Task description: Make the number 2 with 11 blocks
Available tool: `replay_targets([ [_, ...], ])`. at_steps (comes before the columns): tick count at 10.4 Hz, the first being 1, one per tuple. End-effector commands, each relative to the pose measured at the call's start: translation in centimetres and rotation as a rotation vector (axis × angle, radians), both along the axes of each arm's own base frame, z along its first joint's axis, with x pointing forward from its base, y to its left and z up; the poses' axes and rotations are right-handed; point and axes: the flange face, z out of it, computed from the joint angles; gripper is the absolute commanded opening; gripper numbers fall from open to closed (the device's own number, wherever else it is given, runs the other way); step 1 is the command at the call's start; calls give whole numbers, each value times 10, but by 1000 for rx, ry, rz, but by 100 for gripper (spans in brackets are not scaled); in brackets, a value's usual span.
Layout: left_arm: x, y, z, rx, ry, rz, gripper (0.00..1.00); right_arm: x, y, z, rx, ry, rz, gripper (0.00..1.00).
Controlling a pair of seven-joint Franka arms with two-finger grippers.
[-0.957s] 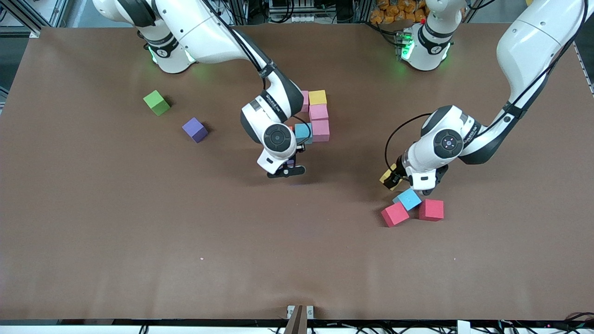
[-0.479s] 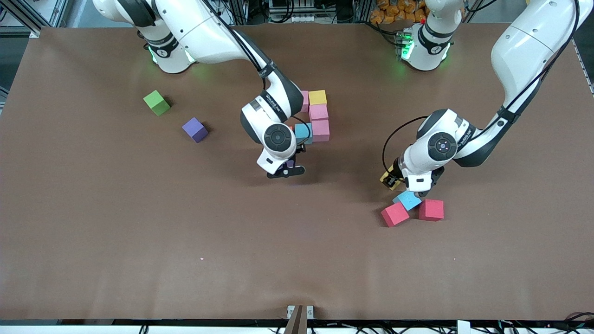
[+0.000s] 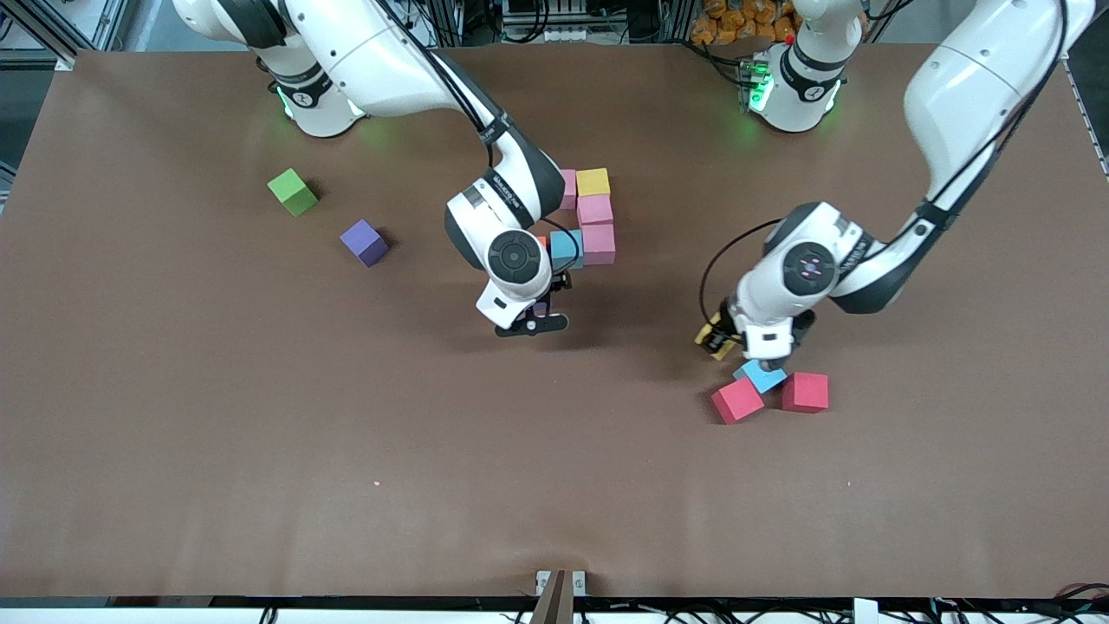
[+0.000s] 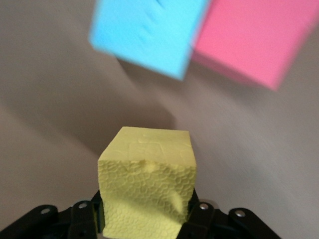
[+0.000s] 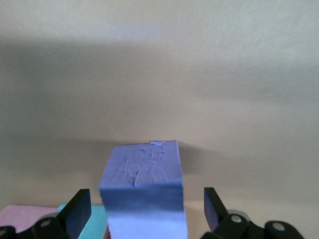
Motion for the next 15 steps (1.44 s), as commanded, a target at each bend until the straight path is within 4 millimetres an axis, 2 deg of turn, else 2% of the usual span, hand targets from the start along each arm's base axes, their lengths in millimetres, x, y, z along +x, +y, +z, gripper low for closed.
replay_targets([
  [1, 0, -31, 3, -17, -2, 6, 0, 9, -27, 60, -2, 28, -39, 100],
  [2, -1, -44, 7, -37, 4, 9, 0, 14, -47, 72, -18, 52, -54, 100],
  [3, -9, -64, 6, -51, 18, -4, 0, 16, -77, 74, -35, 71, -85, 100],
  [4, -10, -77, 4, -61, 25, 8, 0, 17, -111, 72, -50, 88, -126, 100],
  [5, -11, -101, 6, -77, 24, 17, 0, 16, -142, 68, -70, 104, -160, 100],
  [6, -12, -129, 7, -93, 18, 7, 0, 11, -168, 58, -103, 115, -174, 100],
  [8, -17, -170, 4, -47, -17, -96, 0, -10, -195, 37, -163, 133, -165, 100],
  [9, -15, -190, 7, -64, -30, -161, 0, -14, -230, 25, -166, 141, -215, 100],
  [10, -11, -198, 7, -93, -1, -194, 0, -23, -259, 16, -163, 146, -252, 100],
  [12, -13, -222, 7, -101, -1, -290, 0, -48, -295, 8, -158, 144, -299, 100],
  [13, -14, -229, 2, -86, -3, -340, 0, -53, -314, 10, -158, 154, -333, 100],
  [14, -17, -238, 1, -70, -9, -409, 0, -53, -346, 12, -155, 172, -398, 100],
  [15, -18, -245, -7, -55, -2, -449, 0, -56, -369, 9, -154, 197, -447, 100],
])
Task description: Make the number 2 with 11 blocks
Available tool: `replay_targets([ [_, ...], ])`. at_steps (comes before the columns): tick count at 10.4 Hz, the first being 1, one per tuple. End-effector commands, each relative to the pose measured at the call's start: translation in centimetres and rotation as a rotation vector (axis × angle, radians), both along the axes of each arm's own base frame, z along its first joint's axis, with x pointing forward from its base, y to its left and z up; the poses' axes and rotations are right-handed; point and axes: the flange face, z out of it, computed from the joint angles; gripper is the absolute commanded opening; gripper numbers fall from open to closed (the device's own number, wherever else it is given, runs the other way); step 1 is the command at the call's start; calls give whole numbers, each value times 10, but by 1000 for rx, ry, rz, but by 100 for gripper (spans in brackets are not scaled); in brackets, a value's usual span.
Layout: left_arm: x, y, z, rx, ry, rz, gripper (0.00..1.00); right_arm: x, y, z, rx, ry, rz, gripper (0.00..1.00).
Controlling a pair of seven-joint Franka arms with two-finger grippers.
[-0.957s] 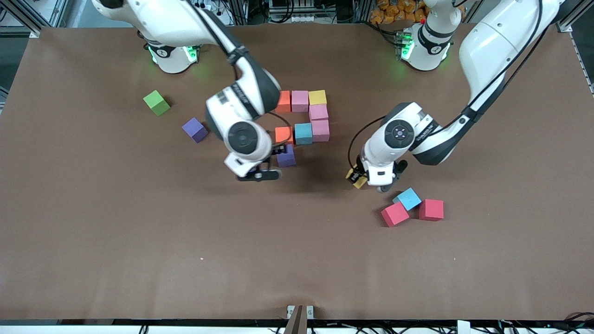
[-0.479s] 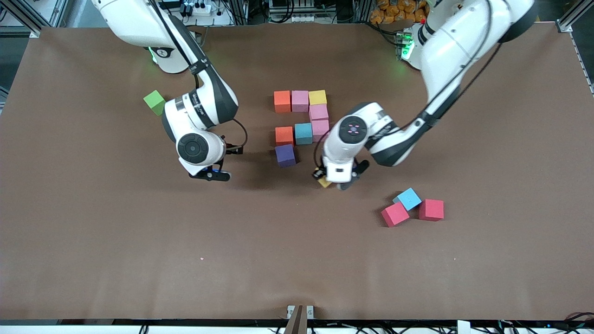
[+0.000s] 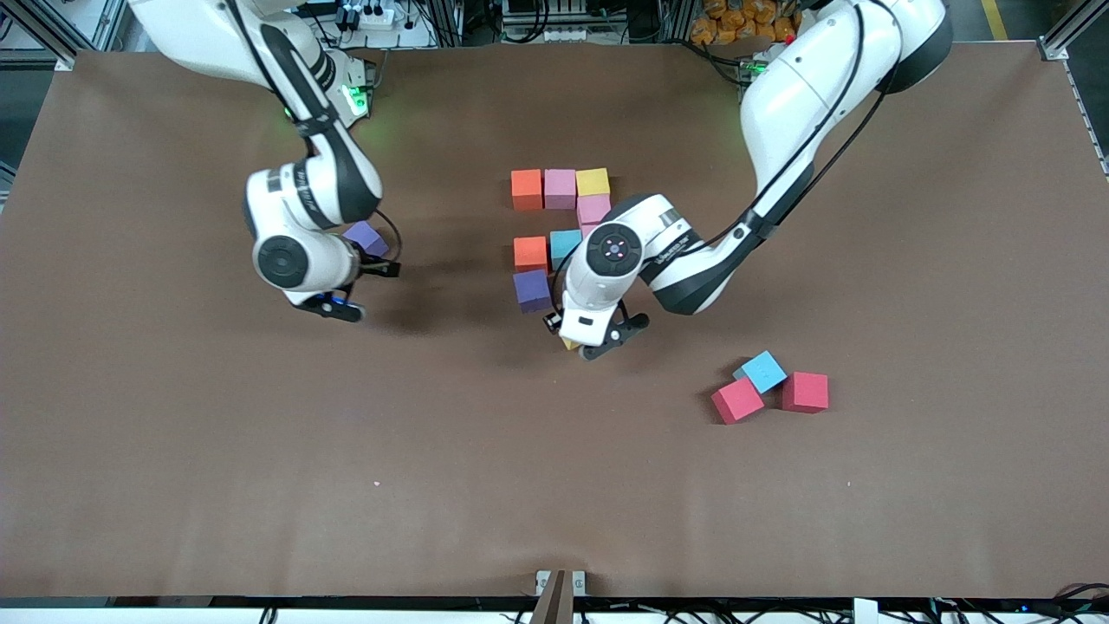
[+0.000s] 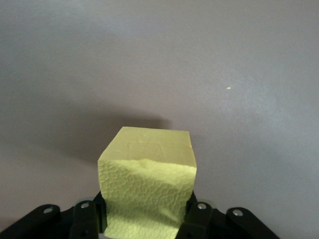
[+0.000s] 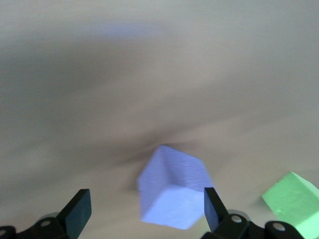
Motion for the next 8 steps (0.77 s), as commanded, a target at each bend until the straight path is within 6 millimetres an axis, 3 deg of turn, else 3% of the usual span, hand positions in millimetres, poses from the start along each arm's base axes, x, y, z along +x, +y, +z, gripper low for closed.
replay_targets([
  [1, 2, -24, -13, 18, 27, -75, 0, -22, -39, 7, 9, 18, -85, 100],
  [4, 2, -33, -7, 10, 36, -157, 0, -37, -36, 0, 76, 47, -189, 100],
  [8, -5, -53, -14, -15, 27, -245, 0, -51, -35, -26, 80, 29, -231, 100],
])
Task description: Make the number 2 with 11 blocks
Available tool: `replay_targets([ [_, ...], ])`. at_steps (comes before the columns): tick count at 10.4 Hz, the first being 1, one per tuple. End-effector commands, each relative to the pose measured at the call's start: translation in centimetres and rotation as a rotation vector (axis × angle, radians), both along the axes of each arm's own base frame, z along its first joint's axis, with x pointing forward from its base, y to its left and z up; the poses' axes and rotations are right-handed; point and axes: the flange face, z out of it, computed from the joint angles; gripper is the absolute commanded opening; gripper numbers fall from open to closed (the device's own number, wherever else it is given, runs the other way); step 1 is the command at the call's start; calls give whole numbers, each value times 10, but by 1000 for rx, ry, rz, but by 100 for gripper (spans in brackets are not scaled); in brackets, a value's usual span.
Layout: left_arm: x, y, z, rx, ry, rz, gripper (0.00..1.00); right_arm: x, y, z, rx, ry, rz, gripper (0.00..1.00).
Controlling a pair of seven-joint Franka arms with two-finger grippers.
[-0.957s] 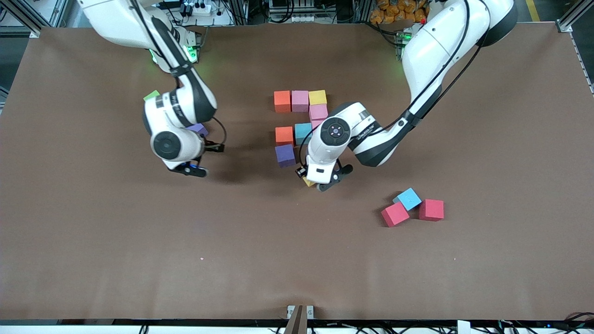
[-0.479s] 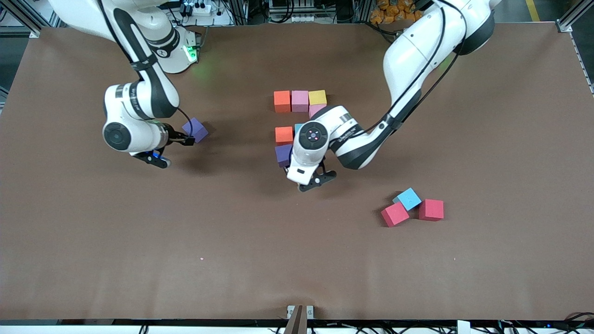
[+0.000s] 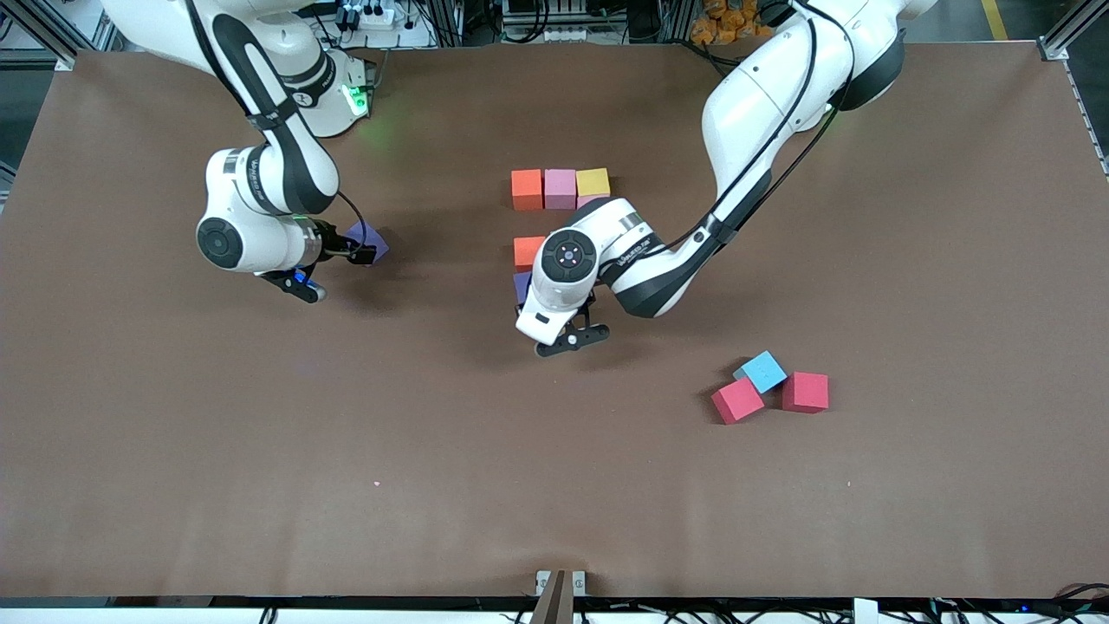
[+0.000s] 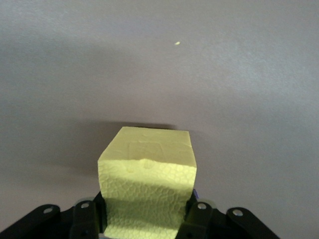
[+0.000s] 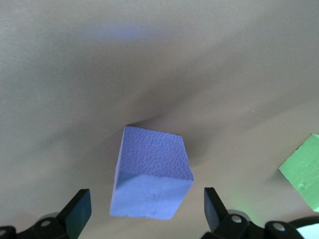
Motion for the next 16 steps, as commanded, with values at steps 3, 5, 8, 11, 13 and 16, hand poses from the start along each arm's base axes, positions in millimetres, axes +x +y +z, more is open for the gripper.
replay_targets([
  [3, -1, -14, -12, 1, -3, -67, 0, -16, 2, -12, 14, 27, -46, 100],
  [5, 1, -19, -11, -17, -14, -64, 0, -19, 1, -21, 9, 43, -45, 100],
  [8, -3, -26, -15, -49, -7, -51, 0, -21, 2, -30, 4, 52, -45, 100],
  [11, -8, -30, -17, -50, -9, -59, 0, -13, 14, -21, 0, -71, -19, 100],
  [13, -9, -28, -19, -43, -6, -61, 0, -21, 27, -21, -2, -83, 12, 100],
  [16, -8, -23, -19, -9, 7, -74, 0, -37, 29, -15, -1, -86, 29, 100],
])
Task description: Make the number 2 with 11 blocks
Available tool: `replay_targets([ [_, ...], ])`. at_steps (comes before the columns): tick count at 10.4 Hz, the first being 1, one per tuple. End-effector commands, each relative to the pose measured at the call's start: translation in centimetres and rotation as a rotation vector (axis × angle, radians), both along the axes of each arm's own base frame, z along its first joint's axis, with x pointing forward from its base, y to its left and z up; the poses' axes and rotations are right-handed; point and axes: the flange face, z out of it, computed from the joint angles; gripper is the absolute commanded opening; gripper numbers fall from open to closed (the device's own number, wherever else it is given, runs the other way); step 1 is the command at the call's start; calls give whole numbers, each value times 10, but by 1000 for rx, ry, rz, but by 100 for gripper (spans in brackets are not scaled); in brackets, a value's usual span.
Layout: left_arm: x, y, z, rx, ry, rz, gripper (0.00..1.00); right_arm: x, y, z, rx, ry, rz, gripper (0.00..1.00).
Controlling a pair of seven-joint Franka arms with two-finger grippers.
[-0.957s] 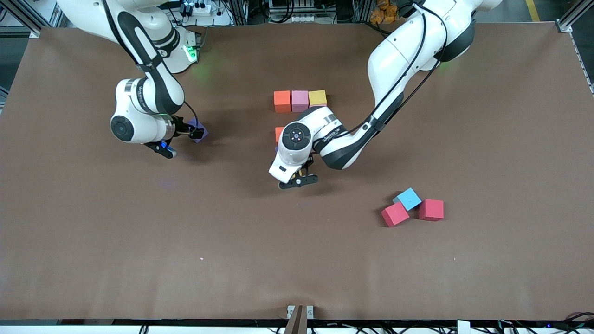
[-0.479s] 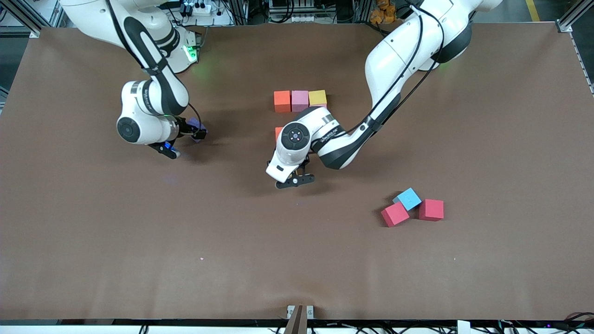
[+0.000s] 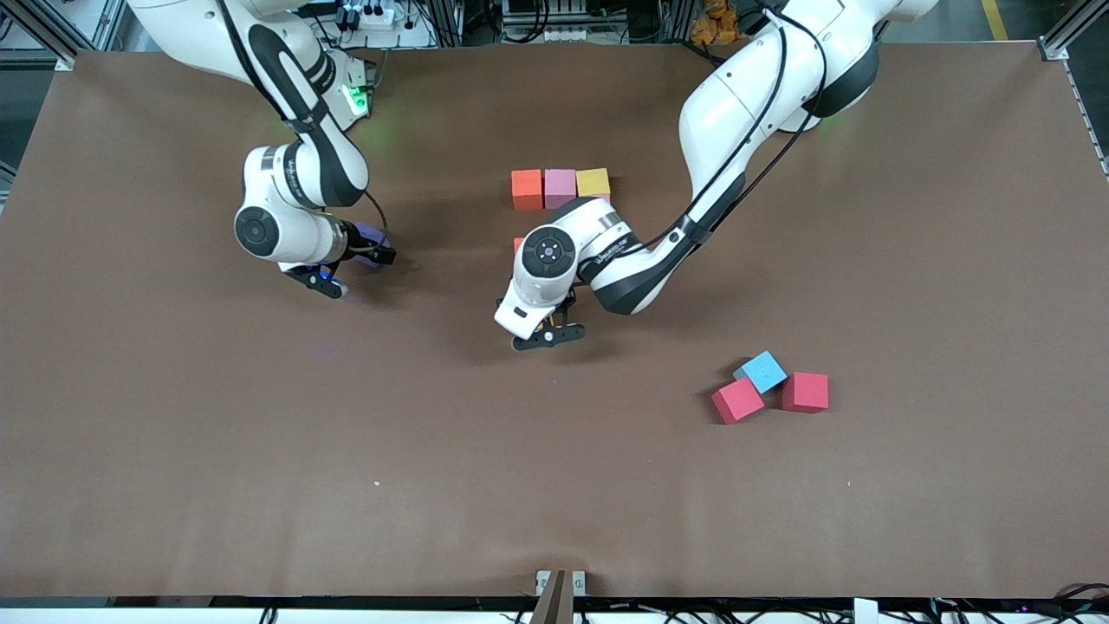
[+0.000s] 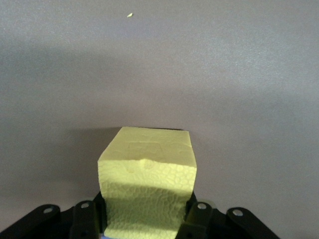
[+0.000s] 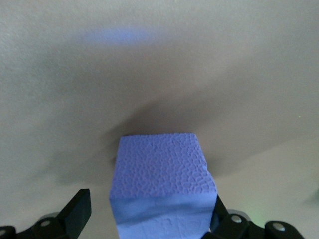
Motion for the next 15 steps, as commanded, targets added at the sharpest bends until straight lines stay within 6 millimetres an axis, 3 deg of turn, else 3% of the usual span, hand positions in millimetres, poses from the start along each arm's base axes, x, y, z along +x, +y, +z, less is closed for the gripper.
replay_targets([
  [1, 4, 6, -6, 41, 19, -18, 0, -22, 11, 15, 11, -38, 26, 100],
  [5, 1, 8, -5, 61, 35, -21, 0, -23, 23, 14, 4, -145, 61, 100],
  [11, 0, -1, -2, 20, 11, -17, 0, -26, 31, 14, -2, -164, 102, 100],
  [15, 3, -3, 0, -7, -8, -12, 0, -21, 24, 15, -23, -191, 147, 100],
])
